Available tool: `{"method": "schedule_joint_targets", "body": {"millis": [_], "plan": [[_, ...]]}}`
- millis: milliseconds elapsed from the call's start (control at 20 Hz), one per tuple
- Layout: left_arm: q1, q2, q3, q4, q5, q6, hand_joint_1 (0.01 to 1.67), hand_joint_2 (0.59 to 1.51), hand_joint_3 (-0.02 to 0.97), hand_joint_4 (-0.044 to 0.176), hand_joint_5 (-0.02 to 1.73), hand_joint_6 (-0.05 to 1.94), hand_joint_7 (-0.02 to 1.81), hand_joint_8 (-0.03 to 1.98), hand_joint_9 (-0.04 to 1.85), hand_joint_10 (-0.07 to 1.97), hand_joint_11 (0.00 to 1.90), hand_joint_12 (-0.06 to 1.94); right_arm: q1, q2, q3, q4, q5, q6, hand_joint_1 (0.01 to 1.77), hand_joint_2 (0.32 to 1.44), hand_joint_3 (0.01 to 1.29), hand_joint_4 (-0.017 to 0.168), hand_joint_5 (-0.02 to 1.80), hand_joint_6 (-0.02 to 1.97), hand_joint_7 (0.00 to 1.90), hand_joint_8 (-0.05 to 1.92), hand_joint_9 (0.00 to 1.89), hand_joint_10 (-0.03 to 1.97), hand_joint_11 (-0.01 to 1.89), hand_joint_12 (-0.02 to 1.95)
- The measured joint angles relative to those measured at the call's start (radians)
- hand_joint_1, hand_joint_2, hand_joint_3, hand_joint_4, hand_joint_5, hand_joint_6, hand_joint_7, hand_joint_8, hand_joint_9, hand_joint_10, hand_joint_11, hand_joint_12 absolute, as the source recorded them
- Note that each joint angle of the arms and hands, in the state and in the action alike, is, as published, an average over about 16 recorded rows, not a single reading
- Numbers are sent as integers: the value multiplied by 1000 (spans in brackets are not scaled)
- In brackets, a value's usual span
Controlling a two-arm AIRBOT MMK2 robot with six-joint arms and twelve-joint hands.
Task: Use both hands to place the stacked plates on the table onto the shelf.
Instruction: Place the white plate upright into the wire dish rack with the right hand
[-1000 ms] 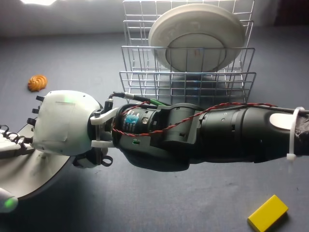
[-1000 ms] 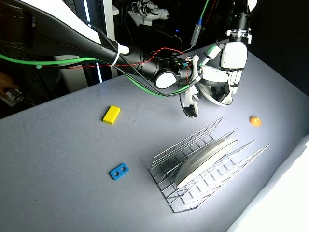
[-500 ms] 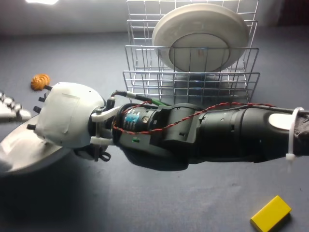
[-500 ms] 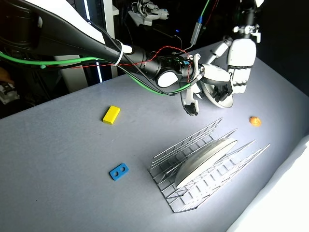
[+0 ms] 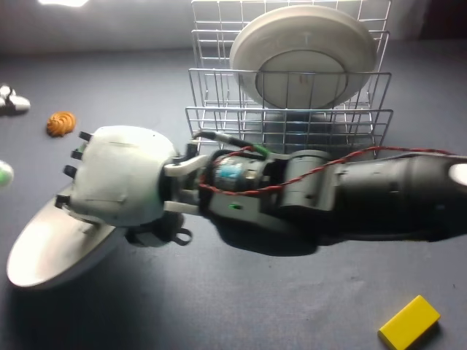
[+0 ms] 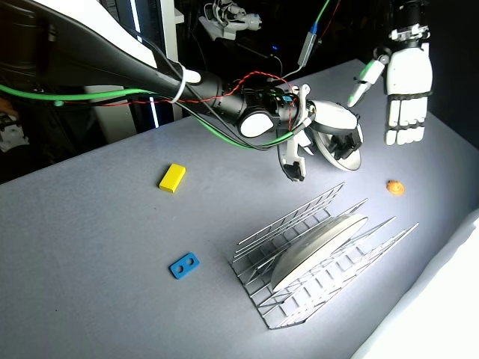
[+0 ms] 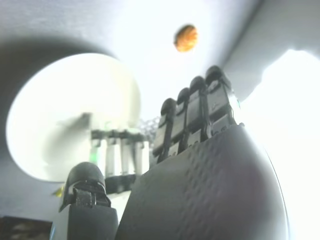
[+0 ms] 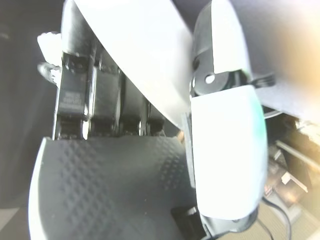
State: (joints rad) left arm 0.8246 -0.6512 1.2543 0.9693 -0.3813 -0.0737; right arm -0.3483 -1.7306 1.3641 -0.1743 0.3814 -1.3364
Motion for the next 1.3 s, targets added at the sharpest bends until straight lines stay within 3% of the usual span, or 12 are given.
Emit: {"method": "schedule_joint_targets", "body": {"millis": [450,900,1300], "plan": [[-53,15,47,-13,-96,34,15,1139,-2,5,32,19,22,-2,21,8,20,12,-4,252,-269,40,2,1,1161,989,9,8,877,853,1004,1023,1040,577,703,1346],[-79,18,90,101,-273,47,14,1139,-2,5,41,19,21,-2,20,9,18,11,12,499,-510,115,16,-3,1184,1024,9,14,927,936,985,1021,1016,640,700,1360],[-79,17,115,202,-387,47,14,1139,-2,5,34,19,19,-2,19,9,17,11,58,632,-627,203,24,-9,1195,1042,9,12,939,907,988,979,1021,663,701,1366]]}}
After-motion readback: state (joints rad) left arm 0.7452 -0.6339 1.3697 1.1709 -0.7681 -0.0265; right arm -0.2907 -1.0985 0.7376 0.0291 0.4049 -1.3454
